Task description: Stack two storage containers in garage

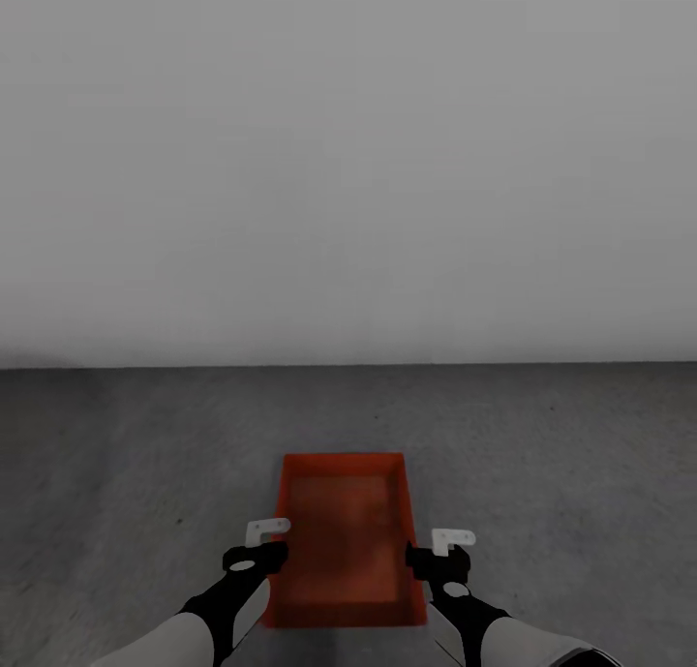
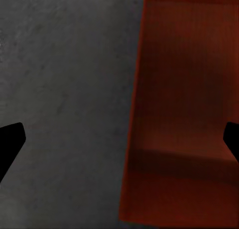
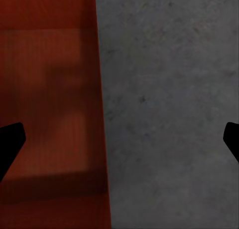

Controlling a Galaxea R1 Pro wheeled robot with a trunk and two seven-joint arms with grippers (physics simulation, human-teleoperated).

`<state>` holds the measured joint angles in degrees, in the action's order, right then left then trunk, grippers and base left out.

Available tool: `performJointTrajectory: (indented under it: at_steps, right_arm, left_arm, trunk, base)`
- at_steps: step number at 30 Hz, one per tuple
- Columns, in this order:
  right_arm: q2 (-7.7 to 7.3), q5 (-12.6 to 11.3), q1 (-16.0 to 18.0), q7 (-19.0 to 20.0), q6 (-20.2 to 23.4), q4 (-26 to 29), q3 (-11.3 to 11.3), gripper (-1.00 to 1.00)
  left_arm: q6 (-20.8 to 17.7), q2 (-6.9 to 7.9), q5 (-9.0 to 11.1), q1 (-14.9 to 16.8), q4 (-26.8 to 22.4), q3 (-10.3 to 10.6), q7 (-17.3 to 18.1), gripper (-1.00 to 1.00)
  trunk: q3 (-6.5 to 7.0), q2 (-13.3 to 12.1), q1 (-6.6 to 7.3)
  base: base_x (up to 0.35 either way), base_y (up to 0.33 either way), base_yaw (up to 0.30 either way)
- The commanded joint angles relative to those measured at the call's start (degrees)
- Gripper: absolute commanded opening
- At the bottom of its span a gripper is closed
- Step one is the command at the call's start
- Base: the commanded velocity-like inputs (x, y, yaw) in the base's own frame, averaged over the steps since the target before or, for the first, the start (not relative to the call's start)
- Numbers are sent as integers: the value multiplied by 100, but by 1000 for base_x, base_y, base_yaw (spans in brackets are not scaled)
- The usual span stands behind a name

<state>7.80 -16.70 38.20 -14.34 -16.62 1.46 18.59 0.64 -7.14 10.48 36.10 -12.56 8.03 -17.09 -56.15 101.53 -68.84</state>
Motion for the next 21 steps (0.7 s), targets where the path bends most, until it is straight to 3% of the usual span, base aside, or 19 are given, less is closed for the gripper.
performJointTrajectory:
  at_steps: [1, 21]
  right_arm:
    - [2, -52, 3, -16, -17, -5, 49, 100]
    - [11, -52, 3, -22, -43, -5, 48, 100]
  left_arm:
    - [7, 2, 59, 2, -1, 49, -31, 100]
    - [7, 2, 59, 2, -4, 58, -31, 100]
  trunk:
    - [15, -40, 23]
    - [374, -842, 462]
  base:
    - [0, 0, 0]
    - [0, 0, 0]
